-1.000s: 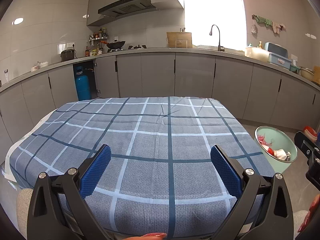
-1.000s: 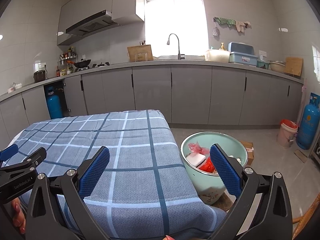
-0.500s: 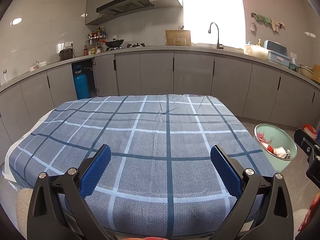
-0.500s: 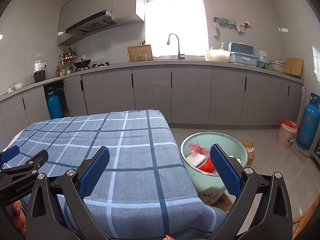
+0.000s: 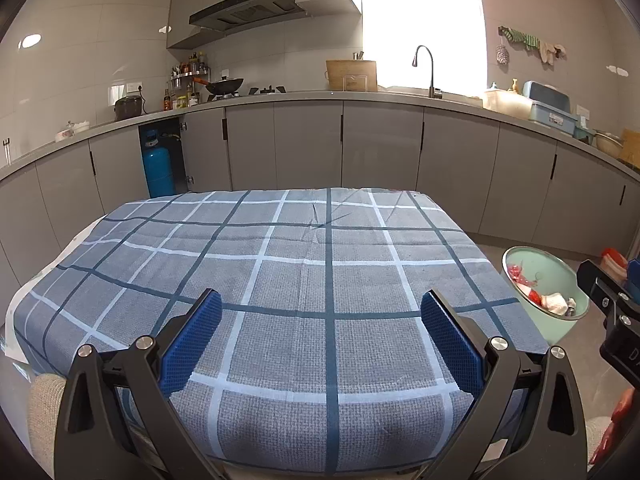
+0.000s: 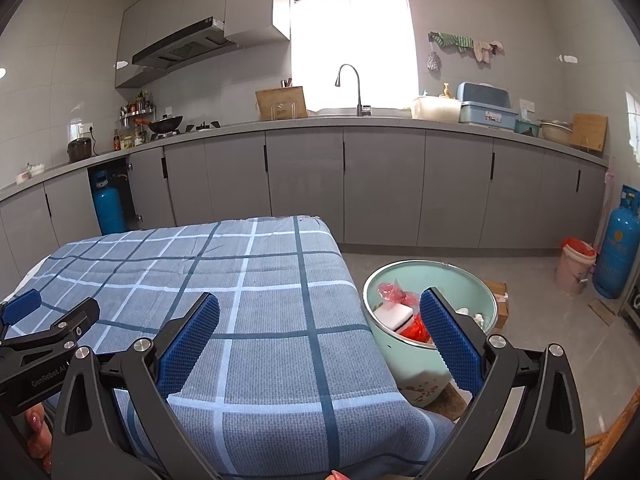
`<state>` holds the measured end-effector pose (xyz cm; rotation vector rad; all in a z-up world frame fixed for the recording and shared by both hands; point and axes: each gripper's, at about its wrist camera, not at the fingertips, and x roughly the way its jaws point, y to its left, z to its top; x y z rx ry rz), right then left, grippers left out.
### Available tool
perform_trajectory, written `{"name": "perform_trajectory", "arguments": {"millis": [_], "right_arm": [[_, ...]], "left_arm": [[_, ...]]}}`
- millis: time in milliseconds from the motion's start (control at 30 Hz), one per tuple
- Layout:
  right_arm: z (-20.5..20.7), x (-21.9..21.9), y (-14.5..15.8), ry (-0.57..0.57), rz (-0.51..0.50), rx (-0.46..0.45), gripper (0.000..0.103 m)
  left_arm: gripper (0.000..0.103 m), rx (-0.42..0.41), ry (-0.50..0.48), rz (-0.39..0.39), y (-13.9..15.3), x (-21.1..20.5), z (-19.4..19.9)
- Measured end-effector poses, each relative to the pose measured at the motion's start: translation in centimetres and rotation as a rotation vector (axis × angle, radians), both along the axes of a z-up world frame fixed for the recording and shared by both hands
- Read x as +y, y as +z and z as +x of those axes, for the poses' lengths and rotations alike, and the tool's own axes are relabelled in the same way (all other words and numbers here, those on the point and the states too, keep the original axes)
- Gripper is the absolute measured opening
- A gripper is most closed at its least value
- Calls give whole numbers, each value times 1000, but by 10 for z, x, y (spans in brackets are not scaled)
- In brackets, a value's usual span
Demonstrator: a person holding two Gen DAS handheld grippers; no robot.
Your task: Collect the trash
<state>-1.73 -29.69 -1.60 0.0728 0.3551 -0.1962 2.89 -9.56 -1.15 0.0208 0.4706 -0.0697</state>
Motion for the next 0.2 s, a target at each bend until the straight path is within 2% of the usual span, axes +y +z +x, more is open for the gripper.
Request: {"name": "perform_trajectory", "arguments": {"millis": [200], "right_arm": [[1, -1, -2, 0, 3, 4, 99]], "left_arm": [[98, 37, -24, -7, -3, -1, 4]]}}
